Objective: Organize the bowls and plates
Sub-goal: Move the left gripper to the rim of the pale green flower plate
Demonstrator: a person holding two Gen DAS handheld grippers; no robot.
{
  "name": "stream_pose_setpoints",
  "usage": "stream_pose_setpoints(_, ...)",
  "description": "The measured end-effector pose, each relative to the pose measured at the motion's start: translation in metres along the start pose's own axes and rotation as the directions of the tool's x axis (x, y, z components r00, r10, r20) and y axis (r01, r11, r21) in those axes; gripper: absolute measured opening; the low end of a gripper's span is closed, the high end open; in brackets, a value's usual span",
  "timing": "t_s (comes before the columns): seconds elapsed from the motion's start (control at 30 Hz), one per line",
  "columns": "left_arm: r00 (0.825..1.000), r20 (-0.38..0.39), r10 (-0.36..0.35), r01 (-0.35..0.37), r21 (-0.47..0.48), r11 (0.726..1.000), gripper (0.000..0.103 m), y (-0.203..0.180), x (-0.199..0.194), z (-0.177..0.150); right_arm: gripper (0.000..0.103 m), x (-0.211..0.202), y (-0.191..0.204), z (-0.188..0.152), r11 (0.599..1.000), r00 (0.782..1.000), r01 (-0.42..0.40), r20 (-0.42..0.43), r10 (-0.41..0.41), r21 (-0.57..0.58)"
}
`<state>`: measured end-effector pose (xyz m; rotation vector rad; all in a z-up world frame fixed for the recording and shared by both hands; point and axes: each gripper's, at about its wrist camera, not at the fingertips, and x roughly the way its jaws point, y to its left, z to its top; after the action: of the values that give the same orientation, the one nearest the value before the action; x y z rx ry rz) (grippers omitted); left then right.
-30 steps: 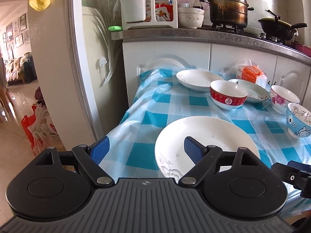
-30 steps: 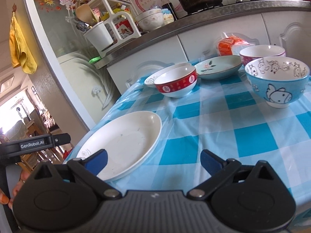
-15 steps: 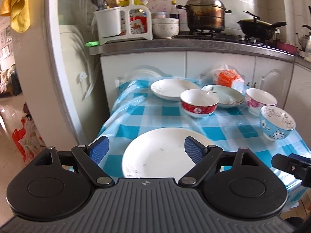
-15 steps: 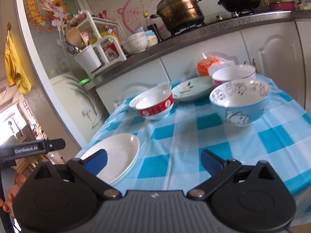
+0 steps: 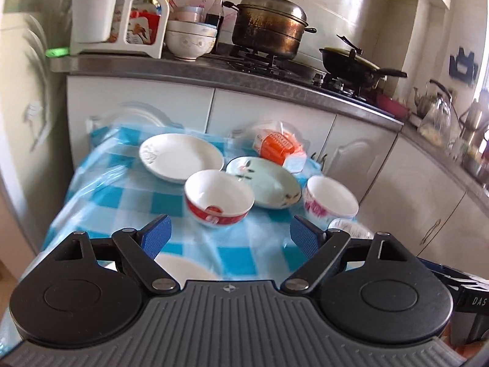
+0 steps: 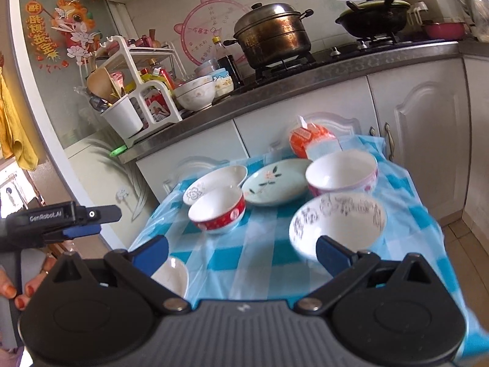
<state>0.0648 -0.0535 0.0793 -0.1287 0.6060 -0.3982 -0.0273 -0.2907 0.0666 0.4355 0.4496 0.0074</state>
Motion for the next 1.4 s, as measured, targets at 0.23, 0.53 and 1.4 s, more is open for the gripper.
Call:
stream_pose_setpoints(0.23, 0.999, 0.019, -0.027, 0.029, -0.123, 0.992, 0.103, -0.010, 0.076, 0.039, 0.102, 0.070, -0.046, 0.070, 0.999, 0.999, -0.038, -0.037, 0.037, -0.036)
stream_pose_setpoints(0.53, 0.993, -0.105, 0.054, -0.069, -0.147, 0.987, 0.098, -0.042, 0.120, 0.035, 0.102, 0.149, -0.103, 0.126, 0.998, 0.981, -0.062, -0.180, 0.067, 0.033)
stream_pose_setpoints(1.4, 0.920, -0.372, 0.121, -0.254, -0.332, 0.909, 0.049, -0.079, 0.253, 0.012, 0.088, 0.321, -0.168, 0.158, 0.954, 0.813, -0.116, -0.525, 0.251, 0.277)
